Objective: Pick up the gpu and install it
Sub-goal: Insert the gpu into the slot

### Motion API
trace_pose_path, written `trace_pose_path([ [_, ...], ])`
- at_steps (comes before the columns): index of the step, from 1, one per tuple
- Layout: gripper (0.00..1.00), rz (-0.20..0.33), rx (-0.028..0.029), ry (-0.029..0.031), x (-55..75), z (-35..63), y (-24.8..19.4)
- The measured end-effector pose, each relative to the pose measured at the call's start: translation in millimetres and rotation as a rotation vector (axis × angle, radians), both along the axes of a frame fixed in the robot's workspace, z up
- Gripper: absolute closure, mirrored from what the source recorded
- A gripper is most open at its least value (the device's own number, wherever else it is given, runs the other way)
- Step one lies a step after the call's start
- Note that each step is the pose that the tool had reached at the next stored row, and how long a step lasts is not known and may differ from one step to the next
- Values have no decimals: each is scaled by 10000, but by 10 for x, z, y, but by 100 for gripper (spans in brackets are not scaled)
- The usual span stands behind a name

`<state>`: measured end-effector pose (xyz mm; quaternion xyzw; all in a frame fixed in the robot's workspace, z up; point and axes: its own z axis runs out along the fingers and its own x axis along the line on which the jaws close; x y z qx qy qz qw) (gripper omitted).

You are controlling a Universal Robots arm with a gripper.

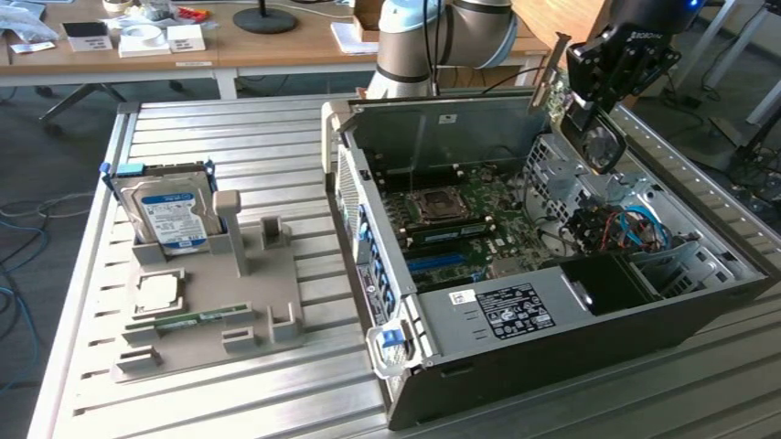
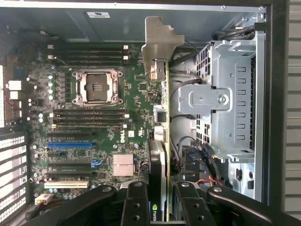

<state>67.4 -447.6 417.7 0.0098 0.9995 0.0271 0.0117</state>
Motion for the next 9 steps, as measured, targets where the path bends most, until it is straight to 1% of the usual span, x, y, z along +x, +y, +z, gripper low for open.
trace_pose_path([
  [9, 73, 881, 0, 0, -1, 0, 0],
])
